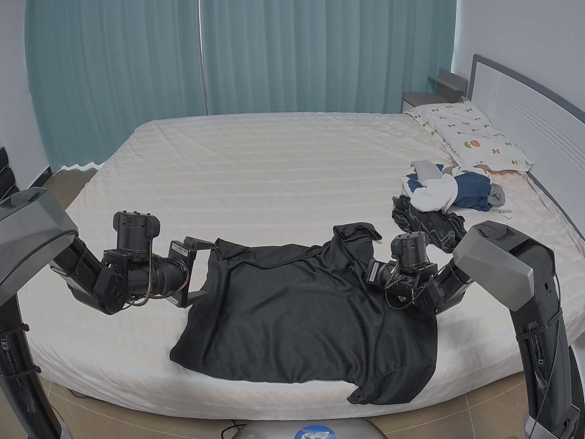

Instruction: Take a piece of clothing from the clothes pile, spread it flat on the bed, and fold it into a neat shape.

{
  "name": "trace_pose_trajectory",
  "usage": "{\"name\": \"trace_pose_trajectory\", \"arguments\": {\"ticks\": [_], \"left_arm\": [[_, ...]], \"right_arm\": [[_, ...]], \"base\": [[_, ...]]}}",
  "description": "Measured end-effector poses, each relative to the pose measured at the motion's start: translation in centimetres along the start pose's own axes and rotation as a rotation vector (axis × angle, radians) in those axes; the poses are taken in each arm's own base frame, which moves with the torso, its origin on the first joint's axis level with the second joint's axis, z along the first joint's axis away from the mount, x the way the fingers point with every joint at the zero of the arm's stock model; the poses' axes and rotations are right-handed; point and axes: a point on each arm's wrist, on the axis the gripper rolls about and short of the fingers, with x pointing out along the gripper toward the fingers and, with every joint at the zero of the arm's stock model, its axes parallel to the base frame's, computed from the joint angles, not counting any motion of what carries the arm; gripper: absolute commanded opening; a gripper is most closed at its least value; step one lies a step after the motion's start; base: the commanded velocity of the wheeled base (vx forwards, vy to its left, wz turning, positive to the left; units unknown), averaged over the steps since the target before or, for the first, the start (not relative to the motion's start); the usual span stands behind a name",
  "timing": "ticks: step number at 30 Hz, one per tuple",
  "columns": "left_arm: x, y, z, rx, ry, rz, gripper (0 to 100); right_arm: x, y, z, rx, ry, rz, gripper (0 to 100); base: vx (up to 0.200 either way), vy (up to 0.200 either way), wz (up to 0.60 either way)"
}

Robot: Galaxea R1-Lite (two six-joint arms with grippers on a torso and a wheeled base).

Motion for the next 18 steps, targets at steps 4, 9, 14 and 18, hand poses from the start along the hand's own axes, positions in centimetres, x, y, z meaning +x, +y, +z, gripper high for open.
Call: {"name": "trace_pose_trajectory", "arguments": {"ticks": [4, 9, 14, 18], "left_arm": [[0.0, 0.0, 0.0, 0.0, 0.0, 0.001, 100], [0.0, 0.2, 0.0, 0.0, 0.001, 0.005, 100], [0.1, 0.2, 0.0, 0.001, 0.0, 0.007, 100], [0.1, 0.3, 0.0, 0.002, 0.001, 0.008, 100]], "right_arm": [[0.1, -1.3, 1.1, 0.019, -0.031, -0.019, 0], [-0.1, -3.0, 3.0, 0.042, -0.083, -0.041, 0], [-0.1, -4.8, 6.1, 0.068, -0.179, -0.056, 0], [0.2, -5.6, 8.6, 0.08, -0.258, -0.055, 0]], "base": [[0.0, 0.0, 0.0], [0.0, 0.0, 0.0], [0.0, 0.0, 0.0], [0.0, 0.0, 0.0]]}}
